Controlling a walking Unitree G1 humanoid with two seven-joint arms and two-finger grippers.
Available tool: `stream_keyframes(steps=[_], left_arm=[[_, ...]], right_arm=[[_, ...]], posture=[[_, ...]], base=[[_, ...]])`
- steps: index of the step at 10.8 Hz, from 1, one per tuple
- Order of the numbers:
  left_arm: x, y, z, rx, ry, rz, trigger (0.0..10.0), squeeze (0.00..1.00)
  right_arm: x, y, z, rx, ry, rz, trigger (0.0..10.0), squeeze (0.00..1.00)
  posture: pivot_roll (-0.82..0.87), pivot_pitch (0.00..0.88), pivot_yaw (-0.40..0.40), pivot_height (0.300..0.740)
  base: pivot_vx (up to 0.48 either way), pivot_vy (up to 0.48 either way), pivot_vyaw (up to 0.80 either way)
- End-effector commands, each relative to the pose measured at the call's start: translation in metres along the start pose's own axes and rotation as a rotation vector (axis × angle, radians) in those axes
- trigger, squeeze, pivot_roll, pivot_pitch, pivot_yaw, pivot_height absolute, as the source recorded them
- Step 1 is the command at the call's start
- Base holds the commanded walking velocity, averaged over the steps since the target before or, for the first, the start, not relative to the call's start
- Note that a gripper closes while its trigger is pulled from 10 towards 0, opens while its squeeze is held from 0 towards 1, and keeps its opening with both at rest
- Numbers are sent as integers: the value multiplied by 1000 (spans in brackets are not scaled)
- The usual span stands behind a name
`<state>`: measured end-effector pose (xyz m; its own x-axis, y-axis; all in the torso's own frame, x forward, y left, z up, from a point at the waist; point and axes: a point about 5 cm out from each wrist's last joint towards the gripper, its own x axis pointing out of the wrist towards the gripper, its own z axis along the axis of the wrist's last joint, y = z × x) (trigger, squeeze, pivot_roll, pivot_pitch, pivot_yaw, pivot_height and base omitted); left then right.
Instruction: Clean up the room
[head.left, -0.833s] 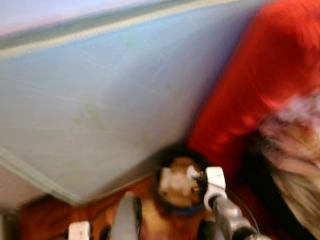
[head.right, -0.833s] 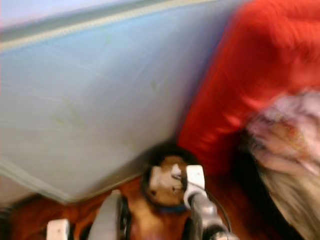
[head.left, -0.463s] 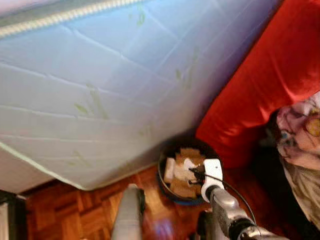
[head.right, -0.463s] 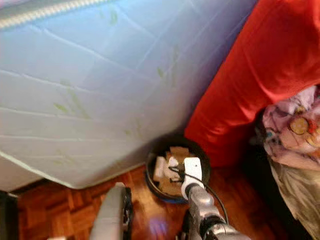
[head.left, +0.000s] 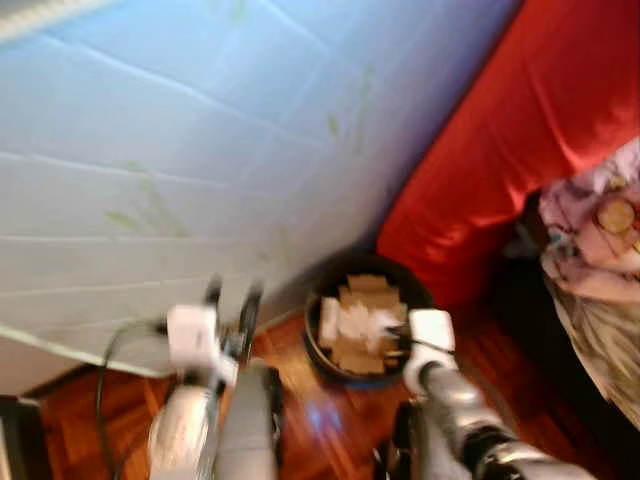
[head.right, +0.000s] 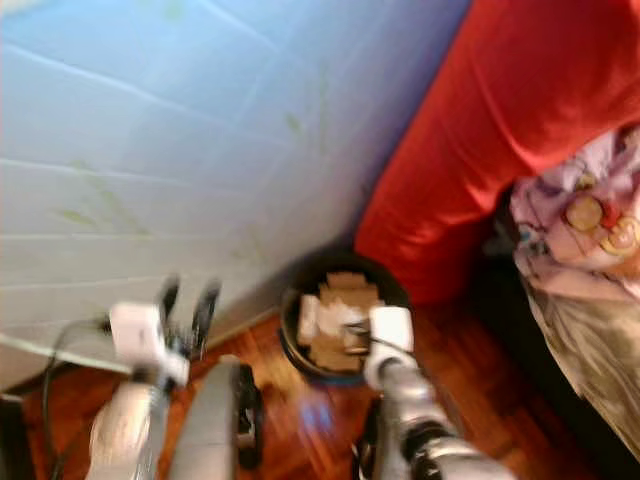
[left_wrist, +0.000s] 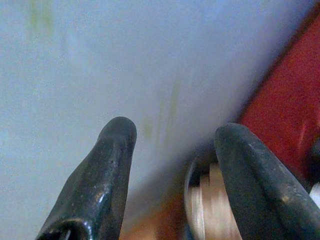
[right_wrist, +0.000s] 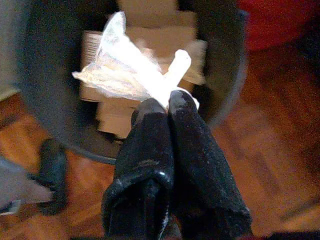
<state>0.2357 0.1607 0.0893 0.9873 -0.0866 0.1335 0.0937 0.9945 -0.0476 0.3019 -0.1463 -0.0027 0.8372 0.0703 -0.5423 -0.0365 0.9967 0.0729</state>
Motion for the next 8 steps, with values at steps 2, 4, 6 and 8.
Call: stream_keyframes(steps=[2, 4, 6, 8], left_arm=[[-9, -4, 3, -51, 82, 44, 10000, 0], [-4, 6, 13, -24, 106, 78, 10000, 0], [-4, 7, 20, -21, 111, 80, 10000, 0], [-7, 5, 24, -24, 132, 82, 10000, 0]], right_arm=[[-1, 1, -8, 40, 31, -19, 10000, 0], [-1, -5, -5, 44, 20, -40, 10000, 0], [-2, -8, -6, 50, 25, -49, 10000, 110], [0, -6, -1, 55, 10, -43, 10000, 1000]], posture=[[289, 428, 1, 631], [291, 435, -8, 631], [302, 440, -6, 631], [309, 448, -7, 631]], base=[[0, 0, 0], [0, 0, 0], [0, 0, 0], [0, 0, 0]])
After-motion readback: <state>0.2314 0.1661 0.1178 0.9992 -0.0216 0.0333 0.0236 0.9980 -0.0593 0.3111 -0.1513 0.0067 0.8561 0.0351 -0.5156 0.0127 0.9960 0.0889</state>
